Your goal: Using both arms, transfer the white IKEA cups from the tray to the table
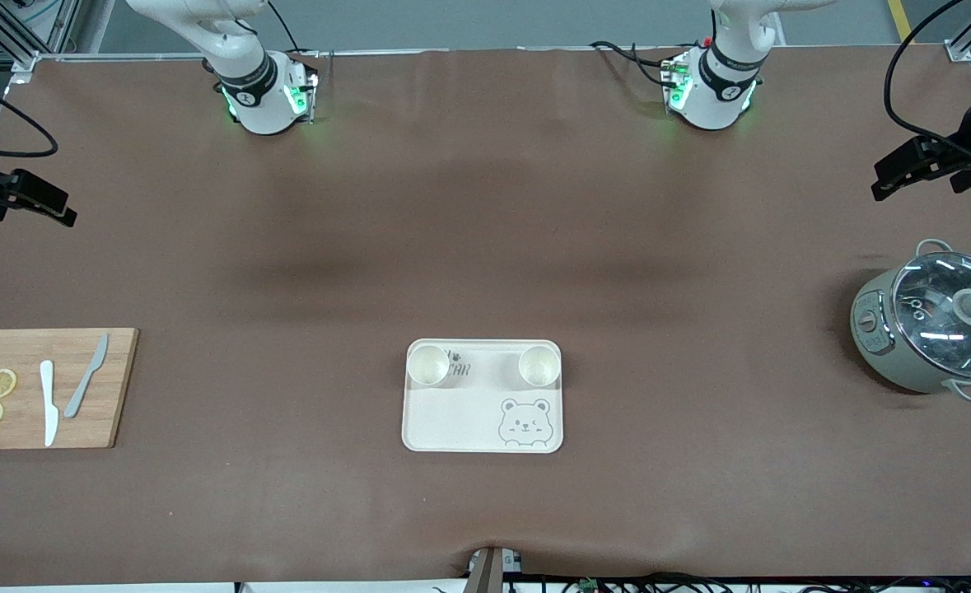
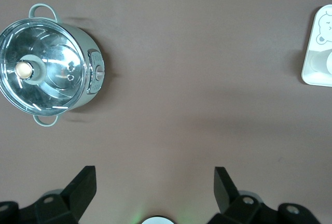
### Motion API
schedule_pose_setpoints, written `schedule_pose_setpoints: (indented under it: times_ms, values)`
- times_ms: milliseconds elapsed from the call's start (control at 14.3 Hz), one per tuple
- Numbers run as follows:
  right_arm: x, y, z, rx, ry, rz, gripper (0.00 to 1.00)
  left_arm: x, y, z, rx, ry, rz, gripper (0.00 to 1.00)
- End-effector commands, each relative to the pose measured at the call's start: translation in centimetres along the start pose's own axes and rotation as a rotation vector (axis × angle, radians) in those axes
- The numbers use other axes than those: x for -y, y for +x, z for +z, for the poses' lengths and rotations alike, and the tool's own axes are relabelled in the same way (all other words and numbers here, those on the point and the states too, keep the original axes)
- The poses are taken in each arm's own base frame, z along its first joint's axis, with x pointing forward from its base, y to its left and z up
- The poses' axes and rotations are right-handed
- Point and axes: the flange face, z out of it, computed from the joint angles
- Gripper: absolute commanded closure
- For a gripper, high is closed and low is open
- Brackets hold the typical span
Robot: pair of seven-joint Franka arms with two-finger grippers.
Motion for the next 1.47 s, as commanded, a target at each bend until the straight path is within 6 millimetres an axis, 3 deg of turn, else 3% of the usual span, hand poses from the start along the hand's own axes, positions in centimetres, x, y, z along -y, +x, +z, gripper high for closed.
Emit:
schedule_pose_setpoints:
  times_ms: [0, 420, 630, 910, 1050, 1260, 1400]
  values:
    - [-0.4, -0.1, -0.2, 0.002, -0.006, 0.006, 0.0, 0.3, -0.5, -0.8, -0.003, -0.005, 0.005, 0.0]
    - [-0.3, -0.1, -0.2, 0.003, -0.004, 0.004, 0.0, 0.2, -0.1, -0.5, 0.002, -0.004, -0.003, 0.0]
    - [-0.4, -0.1, -0.2, 0.003, -0.004, 0.006, 0.0, -1.1, 1.8, -0.1, -0.003, 0.015, 0.013, 0.0]
    - [-0.4, -0.1, -0.2, 0.003, -0.006, 0.006, 0.0, -4.5, 2.8, 2.4, 0.043, 0.005, 0.016, 0.0]
    - [-0.4, 0.0, 0.0, 0.006, -0.006, 0.006, 0.0, -7.6, 2.9, 3.4, 0.054, 0.011, -0.017, 0.0]
    - [-0.2, 1.2, 2.6, 0.067, -0.01, -0.001, 0.0, -10.7, 2.6, 5.3, 0.09, 0.022, -0.054, 0.0]
    - [-0.3, 1.1, 2.3, 0.061, -0.009, -0.001, 0.0, -12.5, 2.5, 6.8, 0.114, 0.029, -0.032, 0.0]
